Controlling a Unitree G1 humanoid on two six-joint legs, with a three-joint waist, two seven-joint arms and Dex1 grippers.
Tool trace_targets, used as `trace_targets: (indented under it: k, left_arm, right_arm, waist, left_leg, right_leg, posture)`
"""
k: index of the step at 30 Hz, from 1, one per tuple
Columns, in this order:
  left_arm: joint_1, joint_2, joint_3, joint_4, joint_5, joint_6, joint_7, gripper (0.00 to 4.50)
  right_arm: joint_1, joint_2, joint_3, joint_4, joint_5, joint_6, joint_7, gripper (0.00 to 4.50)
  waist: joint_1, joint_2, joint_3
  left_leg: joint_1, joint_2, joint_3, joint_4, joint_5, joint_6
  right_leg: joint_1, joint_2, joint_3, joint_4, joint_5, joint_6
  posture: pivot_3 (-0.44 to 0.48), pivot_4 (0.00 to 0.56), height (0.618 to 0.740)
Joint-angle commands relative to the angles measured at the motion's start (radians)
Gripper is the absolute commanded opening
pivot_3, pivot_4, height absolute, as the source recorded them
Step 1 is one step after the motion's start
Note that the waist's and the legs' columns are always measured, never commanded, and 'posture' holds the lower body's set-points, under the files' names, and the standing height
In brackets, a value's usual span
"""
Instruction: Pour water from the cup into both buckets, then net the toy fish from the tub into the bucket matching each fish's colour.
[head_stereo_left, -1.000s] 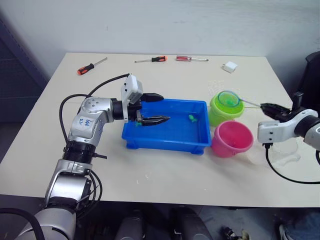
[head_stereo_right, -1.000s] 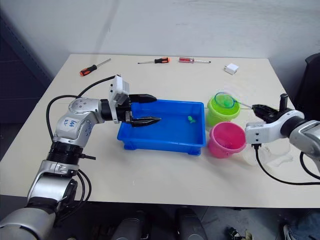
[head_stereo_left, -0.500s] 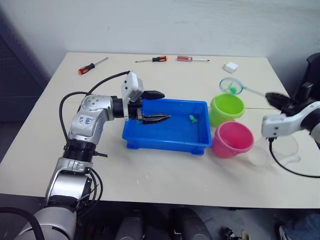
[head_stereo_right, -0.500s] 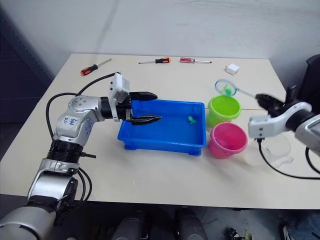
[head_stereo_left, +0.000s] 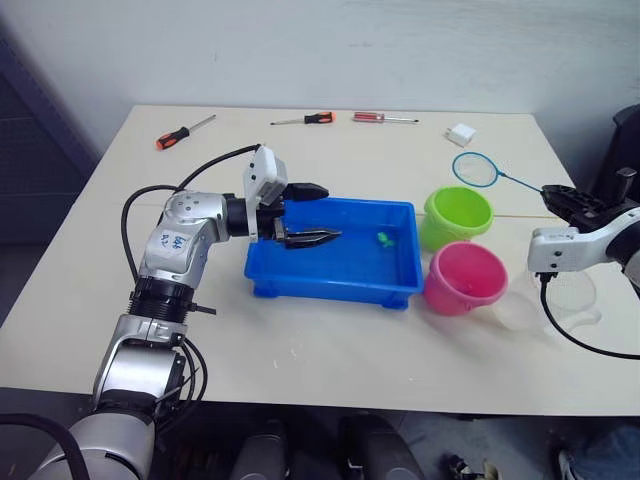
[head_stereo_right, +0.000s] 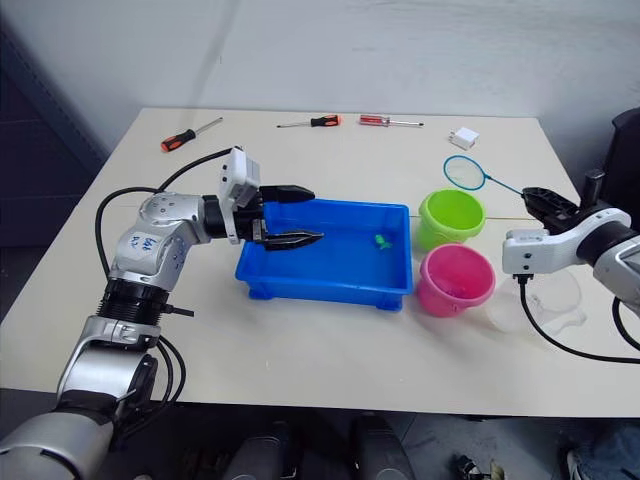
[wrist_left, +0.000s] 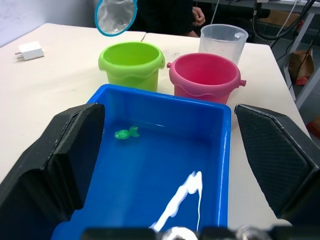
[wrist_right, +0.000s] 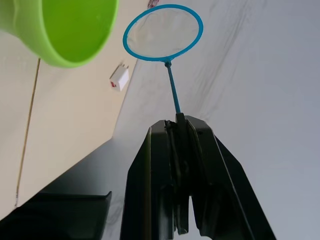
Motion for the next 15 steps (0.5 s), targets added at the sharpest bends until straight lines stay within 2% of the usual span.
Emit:
trace_targets:
  k: [1, 4, 8, 11, 13, 15]
  left_arm:
    - [-0.022, -0.002, 0.016, -0.011, -0.002, -0.018, 0.0, 4.49]
    - [-0.02, 0.0, 0.01, -0.013, 0.003, -0.02, -0.001, 4.49]
    - [0.0, 0.02, 0.003, -0.011, 0.021, -0.023, -0.013, 4.49]
    - [0.033, 0.047, -0.001, -0.02, 0.03, -0.019, -0.03, 4.49]
    - [0.057, 0.064, 0.0, -0.036, 0.03, -0.01, -0.036, 4.49]
    - [0.085, 0.086, 0.004, -0.056, 0.026, 0.008, -0.041, 4.49]
  right_arm:
    - [0.021, -0.018, -0.034, -0.038, 0.029, -0.004, 0.022, 0.0]
    - [0.06, 0.03, -0.035, -0.063, 0.087, 0.019, 0.047, 0.0]
    - [-0.003, 0.102, -0.093, -0.098, 0.214, 0.138, 0.091, 0.0]
    - [-0.05, 0.189, -0.122, -0.196, 0.378, 0.314, 0.182, 0.0]
    - [-0.065, 0.263, -0.125, -0.284, 0.524, 0.499, 0.26, 0.0]
    - [-0.074, 0.361, -0.115, -0.407, 0.737, 0.787, 0.325, 0.0]
  waist:
    - [0.0, 0.0, 0.0]
    - [-0.001, 0.0, 0.0]
    - [-0.005, 0.0, 0.0]
    - [-0.007, 0.0, 0.0]
    - [-0.004, 0.0, 0.0]
    - [0.0, 0.0, 0.0]
  left_leg:
    - [0.0, 0.0, 0.0, 0.0, 0.0, 0.0]
    - [0.0, 0.0, 0.0, 0.0, 0.0, 0.0]
    - [0.001, 0.0, 0.001, 0.001, 0.0, 0.0]
    - [0.002, 0.0, 0.001, 0.0, 0.0, -0.001]
    - [0.003, 0.001, 0.0, -0.001, 0.001, -0.002]
    - [0.002, 0.002, -0.001, -0.001, 0.001, -0.002]
  right_leg:
    - [0.0, 0.0, 0.0, 0.0, 0.0, 0.0]
    - [0.0, 0.0, 0.0, 0.0, 0.0, 0.0]
    - [0.0, 0.0, 0.001, -0.001, 0.0, 0.0]
    - [0.0, 0.001, 0.001, 0.001, 0.0, 0.0]
    - [0.0, 0.001, 0.0, 0.0, 0.0, 0.0]
    - [0.0, 0.001, 0.0, 0.001, 0.0, 0.0]
  posture:
    - [0.0, 0.15, 0.74]
    - [0.0, 0.15, 0.74]
    - [0.0, 0.15, 0.74]
    - [0.0, 0.15, 0.74]
    - [0.0, 0.15, 0.74]
    - [0.0, 0.15, 0.74]
